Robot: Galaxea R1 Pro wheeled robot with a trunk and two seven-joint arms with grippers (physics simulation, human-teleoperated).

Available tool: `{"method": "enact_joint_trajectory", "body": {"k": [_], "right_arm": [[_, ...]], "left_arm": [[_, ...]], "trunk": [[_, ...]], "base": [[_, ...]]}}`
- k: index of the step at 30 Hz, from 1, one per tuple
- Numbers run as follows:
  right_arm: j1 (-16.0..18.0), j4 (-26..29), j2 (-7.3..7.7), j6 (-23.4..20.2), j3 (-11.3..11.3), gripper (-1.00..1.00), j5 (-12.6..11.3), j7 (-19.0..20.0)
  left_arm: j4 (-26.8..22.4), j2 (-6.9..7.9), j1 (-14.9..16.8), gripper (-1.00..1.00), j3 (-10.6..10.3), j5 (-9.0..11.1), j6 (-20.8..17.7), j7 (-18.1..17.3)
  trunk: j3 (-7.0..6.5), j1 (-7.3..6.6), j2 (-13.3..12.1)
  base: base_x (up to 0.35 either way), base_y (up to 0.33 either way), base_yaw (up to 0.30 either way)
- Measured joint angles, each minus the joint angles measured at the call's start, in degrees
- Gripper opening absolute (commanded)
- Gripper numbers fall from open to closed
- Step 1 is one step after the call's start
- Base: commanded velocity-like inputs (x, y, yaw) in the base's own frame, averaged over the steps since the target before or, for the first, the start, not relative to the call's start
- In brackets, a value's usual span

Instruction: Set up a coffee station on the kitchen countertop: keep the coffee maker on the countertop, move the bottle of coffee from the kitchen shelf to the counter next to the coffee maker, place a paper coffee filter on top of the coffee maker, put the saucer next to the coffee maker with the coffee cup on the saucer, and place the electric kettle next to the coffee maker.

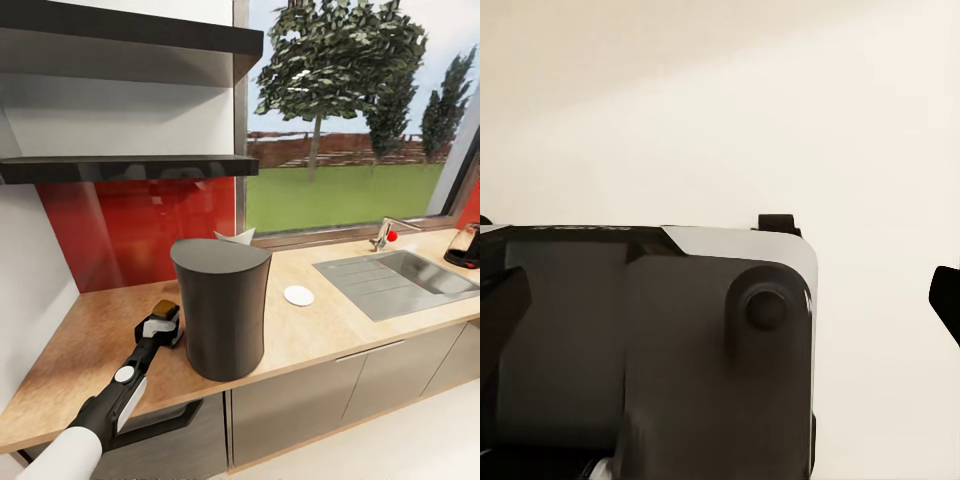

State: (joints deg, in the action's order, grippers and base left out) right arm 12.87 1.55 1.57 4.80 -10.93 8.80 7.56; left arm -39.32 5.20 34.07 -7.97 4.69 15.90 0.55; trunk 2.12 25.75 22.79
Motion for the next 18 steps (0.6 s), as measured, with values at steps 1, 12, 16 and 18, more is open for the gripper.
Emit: {"method": "enact_joint_trajectory", "body": {"k": [1,12,16,18], "right_arm": [[0.0,0.0,0.0,0.0,0.0,1.0,0.0,0.0],[0.0,0.0,0.0,0.01,0.0,1.0,-0.01,0.0],[0.0,0.0,0.0,0.0,0.0,1.0,-0.03,0.0],[0.0,0.0,0.0,0.01,0.0,1.0,-0.01,0.0]], "left_arm": [[0.0,0.0,-0.01,1.0,0.0,0.0,0.0,0.01],[0.0,0.01,-0.02,1.0,0.09,-0.01,0.0,0.01],[0.0,0.0,-0.02,1.0,0.09,-0.05,0.0,0.01],[0.0,0.03,-0.01,1.0,0.08,-0.07,0.0,0.01]], "trunk": [[0.0,-0.01,0.0],[0.0,0.03,-0.01],[0.0,0.03,-0.01],[0.0,0.03,-0.01]], "base": [[-0.007,0.0,0.0],[-0.137,0.0,0.0],[-0.322,0.0,0.0],[-0.332,0.0,0.0]]}}
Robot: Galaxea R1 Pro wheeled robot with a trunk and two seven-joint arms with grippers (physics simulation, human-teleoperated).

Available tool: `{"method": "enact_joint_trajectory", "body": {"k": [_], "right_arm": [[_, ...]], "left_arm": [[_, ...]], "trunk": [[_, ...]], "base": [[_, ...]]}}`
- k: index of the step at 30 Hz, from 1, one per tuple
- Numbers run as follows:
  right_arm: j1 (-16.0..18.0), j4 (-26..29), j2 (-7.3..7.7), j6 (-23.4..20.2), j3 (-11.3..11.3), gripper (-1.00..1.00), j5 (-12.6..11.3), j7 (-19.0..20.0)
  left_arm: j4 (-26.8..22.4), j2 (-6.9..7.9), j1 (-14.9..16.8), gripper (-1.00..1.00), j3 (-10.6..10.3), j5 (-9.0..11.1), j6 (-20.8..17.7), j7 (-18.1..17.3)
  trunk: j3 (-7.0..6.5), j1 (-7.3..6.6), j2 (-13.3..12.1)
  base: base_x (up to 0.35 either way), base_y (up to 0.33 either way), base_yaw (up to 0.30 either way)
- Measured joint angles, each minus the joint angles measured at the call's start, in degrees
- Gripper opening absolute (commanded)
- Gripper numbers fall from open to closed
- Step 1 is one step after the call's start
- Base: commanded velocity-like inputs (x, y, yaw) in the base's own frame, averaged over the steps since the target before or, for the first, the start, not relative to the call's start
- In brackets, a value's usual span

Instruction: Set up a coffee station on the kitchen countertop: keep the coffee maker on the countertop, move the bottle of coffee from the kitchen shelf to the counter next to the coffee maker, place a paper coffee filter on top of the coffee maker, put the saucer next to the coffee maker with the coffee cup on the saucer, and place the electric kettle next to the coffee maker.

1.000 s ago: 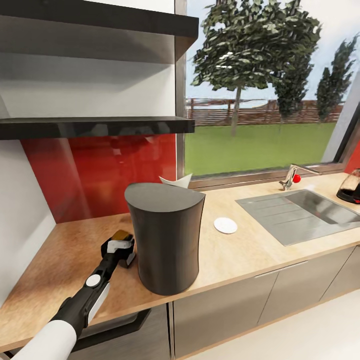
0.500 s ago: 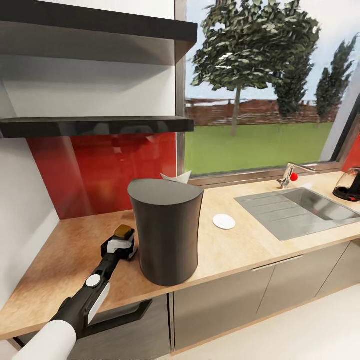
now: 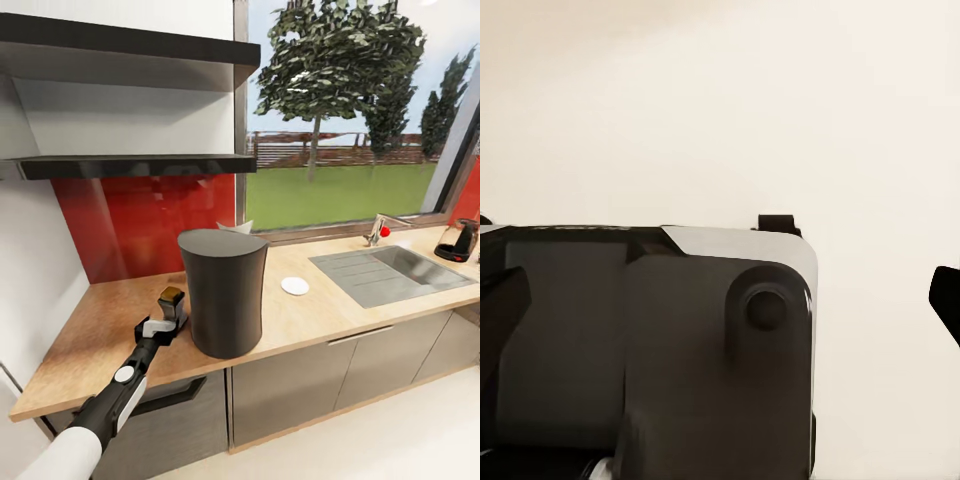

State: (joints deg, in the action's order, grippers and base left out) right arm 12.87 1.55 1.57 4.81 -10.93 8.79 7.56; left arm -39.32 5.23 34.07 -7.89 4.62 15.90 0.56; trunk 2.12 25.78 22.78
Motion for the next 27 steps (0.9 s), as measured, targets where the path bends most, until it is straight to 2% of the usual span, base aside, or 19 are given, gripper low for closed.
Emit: {"method": "enact_joint_trajectory", "body": {"k": [11,14,17,20,22,27], "right_arm": [[0.0,0.07,0.0,-0.02,0.0,1.0,-0.01,0.0],[0.0,0.08,-0.01,-0.03,0.0,1.0,-0.04,0.01],[0.0,0.09,0.0,-0.04,0.0,1.0,-0.04,0.0],[0.0,0.09,0.0,-0.02,0.0,1.0,-0.05,0.0],[0.0,0.09,-0.04,-0.04,0.0,1.0,-0.05,0.0],[0.0,0.15,-0.08,-0.01,0.0,1.0,-0.05,0.0]], "left_arm": [[0.06,0.04,-0.09,1.0,0.0,-0.03,-0.04,-0.06],[-0.61,0.06,-2.11,1.0,-0.14,0.04,0.05,-0.08],[-1.09,0.03,-2.61,1.0,-0.23,0.09,0.64,-0.12],[-1.78,-0.01,-3.89,1.0,-0.27,0.13,3.81,-0.46],[-3.12,-0.07,-6.0,1.0,-0.29,0.14,6.97,-0.61],[-6.29,-0.19,-10.36,1.0,-0.38,0.14,9.83,-0.76]], "trunk": [[0.0,0.0,0.0],[0.01,-0.01,0.01],[0.0,-0.01,0.0],[0.0,-0.02,0.01],[0.01,-0.03,0.01],[0.01,-0.04,0.01]], "base": [[-0.312,0.0,0.0],[-0.284,0.0,0.0],[-0.266,0.0,0.0],[-0.134,0.0,0.0],[-0.051,0.0,0.0],[-0.016,0.0,0.0]]}}
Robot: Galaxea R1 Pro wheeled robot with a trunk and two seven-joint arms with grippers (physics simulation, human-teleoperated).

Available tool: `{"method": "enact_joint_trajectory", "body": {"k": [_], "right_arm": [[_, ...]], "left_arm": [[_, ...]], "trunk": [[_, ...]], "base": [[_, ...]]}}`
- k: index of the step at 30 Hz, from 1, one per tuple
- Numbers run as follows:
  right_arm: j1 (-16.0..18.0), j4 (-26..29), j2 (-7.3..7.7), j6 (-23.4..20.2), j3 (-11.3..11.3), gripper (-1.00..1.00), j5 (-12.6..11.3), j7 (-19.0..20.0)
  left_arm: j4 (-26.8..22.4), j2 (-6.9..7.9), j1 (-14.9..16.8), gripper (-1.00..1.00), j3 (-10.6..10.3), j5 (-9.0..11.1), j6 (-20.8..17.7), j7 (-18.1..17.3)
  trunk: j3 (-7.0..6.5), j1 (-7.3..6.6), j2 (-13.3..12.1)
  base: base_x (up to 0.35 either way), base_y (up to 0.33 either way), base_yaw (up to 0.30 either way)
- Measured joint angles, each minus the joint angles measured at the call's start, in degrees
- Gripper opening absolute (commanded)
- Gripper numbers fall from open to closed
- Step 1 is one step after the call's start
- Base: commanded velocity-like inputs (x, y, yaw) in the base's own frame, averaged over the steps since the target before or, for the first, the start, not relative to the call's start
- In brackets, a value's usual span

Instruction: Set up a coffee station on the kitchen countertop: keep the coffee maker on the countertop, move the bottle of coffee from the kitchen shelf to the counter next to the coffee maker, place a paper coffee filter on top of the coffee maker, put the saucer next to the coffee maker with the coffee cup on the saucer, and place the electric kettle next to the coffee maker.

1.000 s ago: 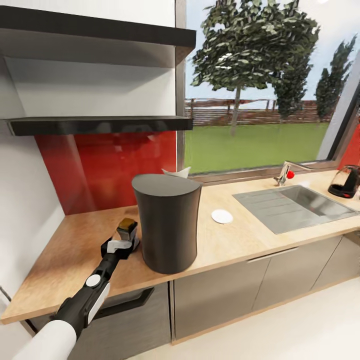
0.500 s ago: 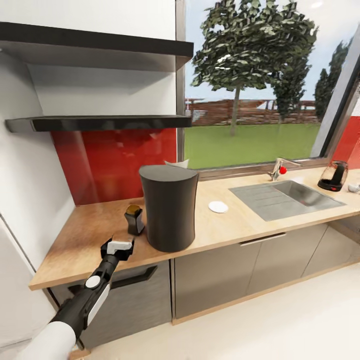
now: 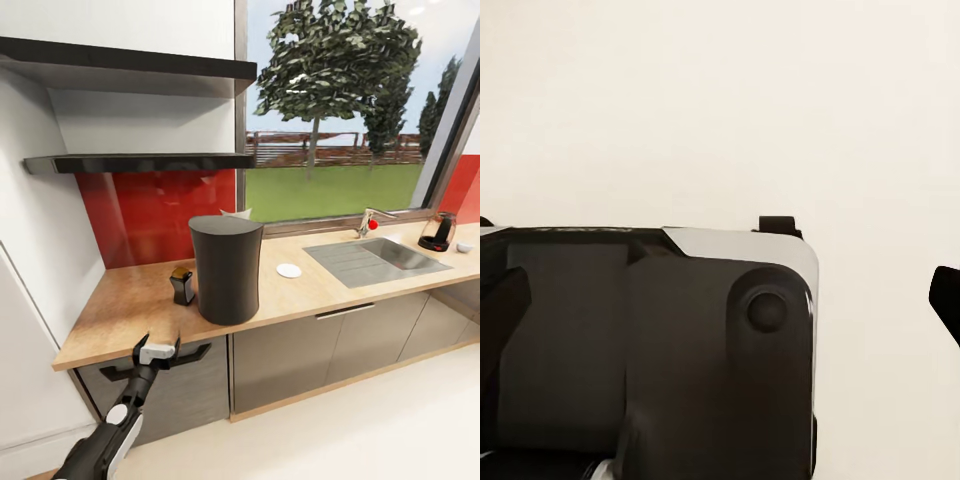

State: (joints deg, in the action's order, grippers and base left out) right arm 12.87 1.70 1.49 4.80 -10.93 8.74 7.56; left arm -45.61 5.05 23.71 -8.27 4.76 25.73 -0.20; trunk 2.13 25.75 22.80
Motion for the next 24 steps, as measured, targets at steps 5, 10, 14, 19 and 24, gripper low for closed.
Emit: {"method": "enact_joint_trajectory", "body": {"k": [5,10,14,19,24], "right_arm": [[0.0,0.02,-0.01,0.05,0.0,1.0,0.0,0.0],[0.0,0.02,-0.01,0.09,0.0,1.0,0.0,0.0],[0.0,0.02,-0.01,0.09,0.0,1.0,0.0,0.0],[0.0,0.02,-0.01,0.1,0.0,1.0,0.0,0.0],[0.0,0.02,-0.01,0.11,-0.04,1.0,-0.01,0.0]], "left_arm": [[-2.96,-0.08,-4.25,1.0,0.02,0.0,0.8,-0.04],[-5.07,-0.15,-8.65,1.0,-0.02,0.04,1.02,-0.06],[-5.39,-0.47,-11.88,1.0,-0.2,0.07,1.08,-0.1],[-5.14,-1.26,-15.91,1.0,-2.72,-0.02,1.04,-0.09],[-1.58,-1.48,-17.88,1.0,-5.88,-0.06,0.33,0.28]], "trunk": [[0.0,0.0,0.0],[0.0,0.0,0.0],[0.0,0.0,0.0],[0.0,0.0,0.0],[0.0,0.0,0.0]], "base": [[-0.003,0.0,0.0],[0.0,0.0,0.0],[0.0,0.0,0.0],[0.0,0.0,0.0],[0.0,0.0,0.0]]}}
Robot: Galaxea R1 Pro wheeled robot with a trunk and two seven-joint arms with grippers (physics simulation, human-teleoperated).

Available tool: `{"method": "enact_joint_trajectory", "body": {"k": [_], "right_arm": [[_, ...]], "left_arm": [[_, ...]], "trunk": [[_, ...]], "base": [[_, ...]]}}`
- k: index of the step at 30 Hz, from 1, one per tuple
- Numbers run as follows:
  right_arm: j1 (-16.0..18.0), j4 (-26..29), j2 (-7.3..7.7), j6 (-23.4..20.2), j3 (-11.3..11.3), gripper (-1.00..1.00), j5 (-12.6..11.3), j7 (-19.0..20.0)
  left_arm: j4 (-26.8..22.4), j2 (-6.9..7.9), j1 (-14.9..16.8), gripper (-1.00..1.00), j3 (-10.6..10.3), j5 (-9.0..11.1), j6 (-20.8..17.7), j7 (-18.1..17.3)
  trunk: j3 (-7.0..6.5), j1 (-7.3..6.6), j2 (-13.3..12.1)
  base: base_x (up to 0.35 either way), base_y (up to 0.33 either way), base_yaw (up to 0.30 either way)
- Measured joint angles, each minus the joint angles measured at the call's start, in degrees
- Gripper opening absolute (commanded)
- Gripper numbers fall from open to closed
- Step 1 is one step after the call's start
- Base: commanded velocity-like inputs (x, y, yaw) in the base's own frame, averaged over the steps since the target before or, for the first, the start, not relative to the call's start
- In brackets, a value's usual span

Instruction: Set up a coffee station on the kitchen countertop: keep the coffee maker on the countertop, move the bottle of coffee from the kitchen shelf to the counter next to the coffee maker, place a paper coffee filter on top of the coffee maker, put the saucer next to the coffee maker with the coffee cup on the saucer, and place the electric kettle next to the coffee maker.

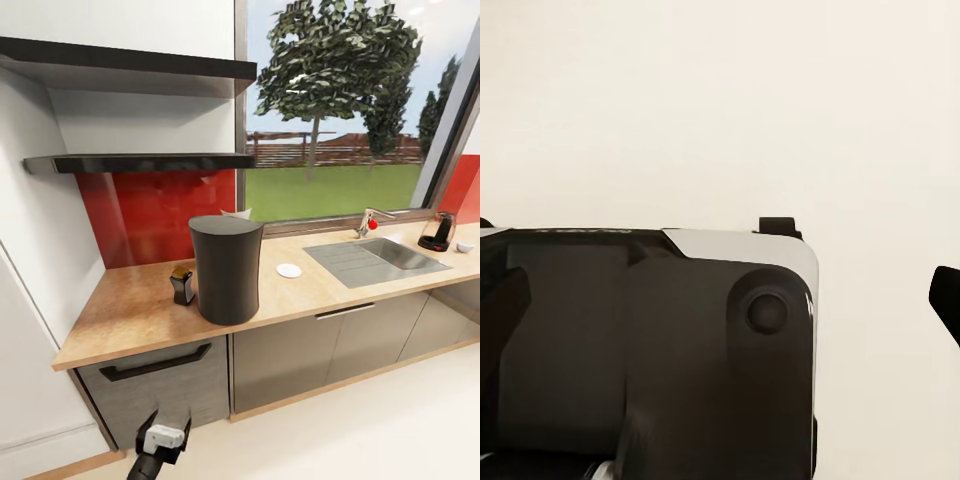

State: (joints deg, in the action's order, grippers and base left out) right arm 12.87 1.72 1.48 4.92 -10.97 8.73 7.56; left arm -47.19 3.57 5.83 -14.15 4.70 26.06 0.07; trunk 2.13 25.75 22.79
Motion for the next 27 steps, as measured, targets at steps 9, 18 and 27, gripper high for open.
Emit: {"method": "enact_joint_trajectory", "body": {"k": [9,18,27], "right_arm": [[0.0,0.08,0.08,-0.01,-0.04,1.0,-0.08,0.0],[0.0,0.03,0.12,0.04,-0.05,1.0,0.0,-0.01],[0.0,0.0,0.33,-0.01,-0.13,1.0,-0.15,-0.09]], "left_arm": [[30.05,0.65,-1.29,1.0,-0.02,0.92,-0.48,0.57],[45.15,0.82,-1.22,1.0,0.71,2.43,-0.94,1.08],[46.81,0.82,-1.04,1.0,3.12,4.34,-13.08,2.04]], "trunk": [[0.01,0.0,0.0],[-0.01,0.0,0.0],[-0.01,0.0,0.0]], "base": [[0.0,0.0,0.0],[0.0,0.0,0.0],[0.0,0.0,0.0]]}}
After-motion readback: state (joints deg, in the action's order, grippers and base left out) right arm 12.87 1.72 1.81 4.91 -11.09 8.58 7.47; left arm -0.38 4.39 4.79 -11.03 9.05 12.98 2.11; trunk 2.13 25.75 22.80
